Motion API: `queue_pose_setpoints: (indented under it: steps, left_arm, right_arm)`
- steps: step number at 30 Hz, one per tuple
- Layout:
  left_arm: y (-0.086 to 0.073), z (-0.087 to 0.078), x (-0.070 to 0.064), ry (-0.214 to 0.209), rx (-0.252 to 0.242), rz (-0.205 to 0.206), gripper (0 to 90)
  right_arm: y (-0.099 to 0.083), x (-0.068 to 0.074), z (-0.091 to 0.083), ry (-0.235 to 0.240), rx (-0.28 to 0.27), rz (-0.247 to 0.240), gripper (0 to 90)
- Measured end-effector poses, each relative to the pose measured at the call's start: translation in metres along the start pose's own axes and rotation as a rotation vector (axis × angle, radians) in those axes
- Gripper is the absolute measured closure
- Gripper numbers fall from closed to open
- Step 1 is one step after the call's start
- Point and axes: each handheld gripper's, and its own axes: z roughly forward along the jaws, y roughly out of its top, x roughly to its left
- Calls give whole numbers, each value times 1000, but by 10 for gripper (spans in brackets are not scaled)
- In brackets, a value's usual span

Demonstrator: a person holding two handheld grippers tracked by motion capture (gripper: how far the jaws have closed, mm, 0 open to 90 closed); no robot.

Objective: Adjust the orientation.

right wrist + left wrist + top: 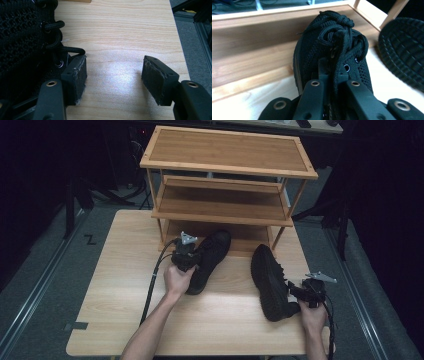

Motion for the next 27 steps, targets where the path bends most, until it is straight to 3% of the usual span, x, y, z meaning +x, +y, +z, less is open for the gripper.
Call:
queue_pose_setpoints:
  steps: [5, 11, 21, 27]
  left_arm:
    - [8, 10, 4, 16, 3, -15, 885]
    - [18, 21, 4, 26, -18, -62, 886]
    - [36, 42, 1, 77, -15, -57, 885]
    - [45, 53, 0, 100, -37, -82, 886]
  right_arm:
    - [0, 0, 0, 0, 0, 0, 370]
    - [0, 0, 0, 0, 0, 0, 370]
    - [0, 0, 0, 0, 0, -1, 370]
    - [0, 0, 0, 0, 0, 0, 370]
